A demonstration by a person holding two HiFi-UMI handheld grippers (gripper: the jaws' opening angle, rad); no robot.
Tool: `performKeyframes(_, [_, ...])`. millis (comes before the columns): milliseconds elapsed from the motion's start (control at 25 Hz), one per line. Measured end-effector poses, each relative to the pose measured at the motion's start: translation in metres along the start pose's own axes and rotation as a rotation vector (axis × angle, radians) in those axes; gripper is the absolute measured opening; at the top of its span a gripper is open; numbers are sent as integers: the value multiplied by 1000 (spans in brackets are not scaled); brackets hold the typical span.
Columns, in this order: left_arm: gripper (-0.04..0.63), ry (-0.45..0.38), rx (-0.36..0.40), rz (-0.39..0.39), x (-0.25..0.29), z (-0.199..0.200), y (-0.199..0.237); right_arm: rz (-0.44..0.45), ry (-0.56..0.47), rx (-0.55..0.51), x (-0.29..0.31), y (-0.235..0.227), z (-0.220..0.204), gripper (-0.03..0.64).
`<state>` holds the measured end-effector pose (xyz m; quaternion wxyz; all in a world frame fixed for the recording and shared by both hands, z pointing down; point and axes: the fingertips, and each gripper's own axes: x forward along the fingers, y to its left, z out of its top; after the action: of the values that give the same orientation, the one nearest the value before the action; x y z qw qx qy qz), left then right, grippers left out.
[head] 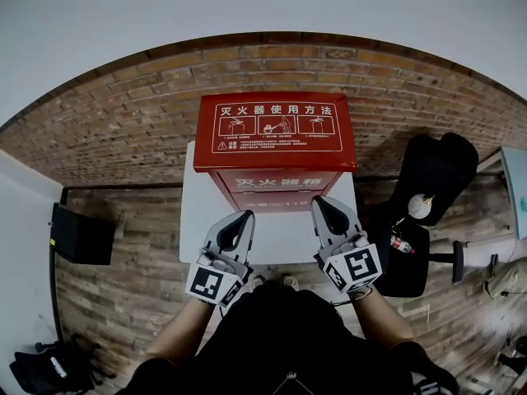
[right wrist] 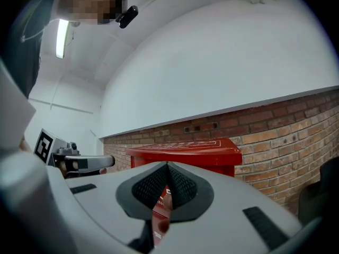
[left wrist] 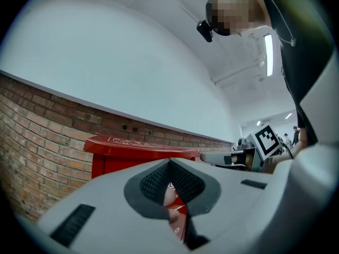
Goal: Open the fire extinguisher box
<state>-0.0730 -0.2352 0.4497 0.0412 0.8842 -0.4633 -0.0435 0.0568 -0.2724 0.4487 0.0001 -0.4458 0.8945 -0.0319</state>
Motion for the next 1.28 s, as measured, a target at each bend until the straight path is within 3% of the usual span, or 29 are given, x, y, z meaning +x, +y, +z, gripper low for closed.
performKeyframes(240, [49,-5,28,46,-5,13,22,-58,-9,-43,-1,-9,12,20])
performKeyframes(400, [57,-60,46,39,-6,30,37,-76,-29,-72,-4,-24,26,21])
performKeyframes(480, [122,-83,53,36,-6,39,43,-77,-36,-77,-6,-32,32,48])
performKeyframes(520, [151,-87,63,42,-5,42,48,-80,-38,-74,-7,-38,33,100])
performKeyframes(640, [195,-89,90,70,-4,49,64,-78,-40,-64,-8,-55,35,139])
performKeyframes(1000, [296,-18,170,112,1,40,123,-72,18,-44,-4,-97,25,216])
performKeyframes(1280, [321,39,114,52,14,17,141,-15,61,-27,7,-105,11,247])
